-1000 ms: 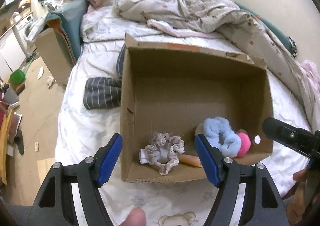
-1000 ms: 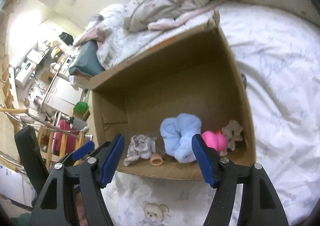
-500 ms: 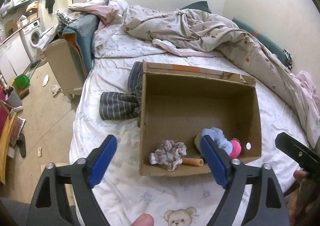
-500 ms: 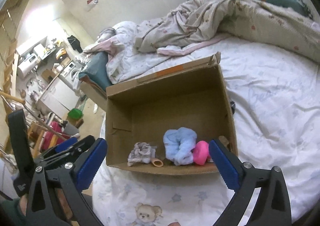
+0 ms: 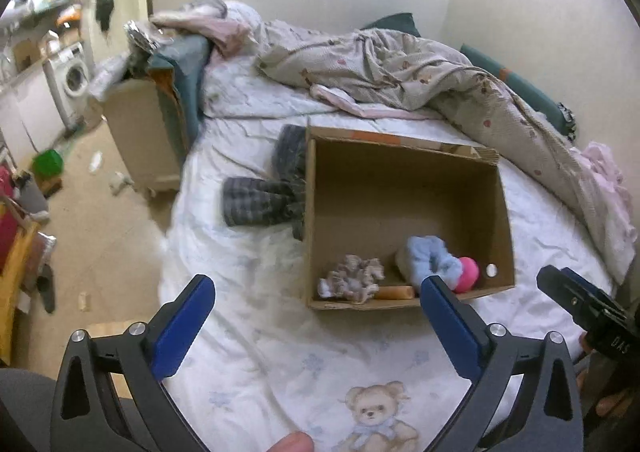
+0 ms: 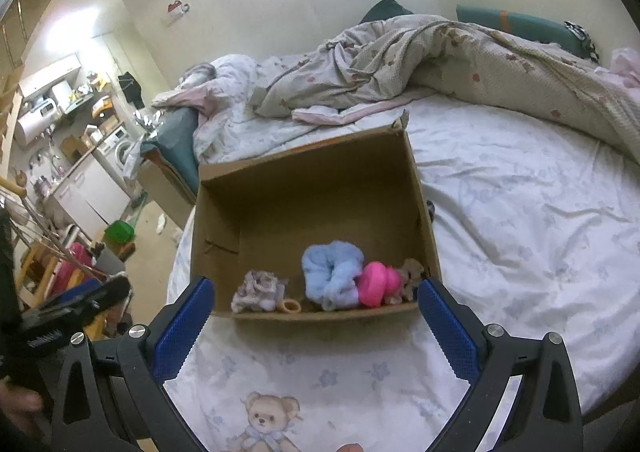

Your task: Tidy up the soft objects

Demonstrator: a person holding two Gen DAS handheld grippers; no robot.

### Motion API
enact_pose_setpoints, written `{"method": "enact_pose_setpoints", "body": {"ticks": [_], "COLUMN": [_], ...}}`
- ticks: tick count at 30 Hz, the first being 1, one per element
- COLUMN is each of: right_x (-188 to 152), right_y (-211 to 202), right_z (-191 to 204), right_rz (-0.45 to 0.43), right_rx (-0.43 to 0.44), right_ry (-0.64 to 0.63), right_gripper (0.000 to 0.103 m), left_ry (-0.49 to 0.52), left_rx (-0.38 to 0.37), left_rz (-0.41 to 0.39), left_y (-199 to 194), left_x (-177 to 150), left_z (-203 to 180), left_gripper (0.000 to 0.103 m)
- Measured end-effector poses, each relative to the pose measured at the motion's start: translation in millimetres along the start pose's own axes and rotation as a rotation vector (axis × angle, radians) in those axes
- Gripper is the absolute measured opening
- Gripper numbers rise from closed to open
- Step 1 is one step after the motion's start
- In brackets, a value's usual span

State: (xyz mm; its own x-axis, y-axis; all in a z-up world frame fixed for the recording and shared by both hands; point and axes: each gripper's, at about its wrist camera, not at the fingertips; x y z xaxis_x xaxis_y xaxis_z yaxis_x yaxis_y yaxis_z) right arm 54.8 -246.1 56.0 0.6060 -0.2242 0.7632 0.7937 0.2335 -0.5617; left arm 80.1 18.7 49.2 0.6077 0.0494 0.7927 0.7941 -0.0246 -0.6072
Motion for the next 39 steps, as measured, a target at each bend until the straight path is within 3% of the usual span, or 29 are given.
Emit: {"method": "enact_pose_setpoints", "body": {"ticks": [3, 6, 13, 39], "right_x": [-5.6, -9.7, -15.8, -20.6], "right_y": [-0.7, 0.7, 8.4, 15.2], "right_z": [3.1, 5.7, 3.6, 11.2], "right_rz": [-0.002, -0.008, 0.011, 0.028], "right_rx": [-0.026, -0.046, -0.085, -0.084], "right_ry": [-0.021, -0.053, -0.089, -0.125], "right_gripper": [0.103, 0.103, 0.103, 0.103], "left_ry": [0.035, 0.003, -0.031, -0.016], "left_rx": [0.022, -0.008, 0.018, -0.001], "left_rz": [0.002, 0.002, 0.021, 0.014], "left_y": [-3.9, -4.2, 9.8, 10.1], "left_x": [-6.0, -14.4, -19.9, -20.9], "left_z": [-4.3, -1.3, 4.0, -4.9], "left_gripper": [0.102, 0.102, 0.102, 0.102]}}
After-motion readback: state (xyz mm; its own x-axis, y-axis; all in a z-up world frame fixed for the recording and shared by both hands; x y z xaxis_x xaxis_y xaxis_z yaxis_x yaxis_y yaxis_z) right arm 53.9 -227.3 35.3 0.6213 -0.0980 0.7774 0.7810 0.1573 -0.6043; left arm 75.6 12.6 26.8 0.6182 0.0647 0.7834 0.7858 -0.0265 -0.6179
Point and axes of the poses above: each gripper's, at about its wrist camera, not at the fingertips, and y roughly the way its jaws point, z to its left, x to its top, and after that the axes turned 10 degrees about -z, right-handed
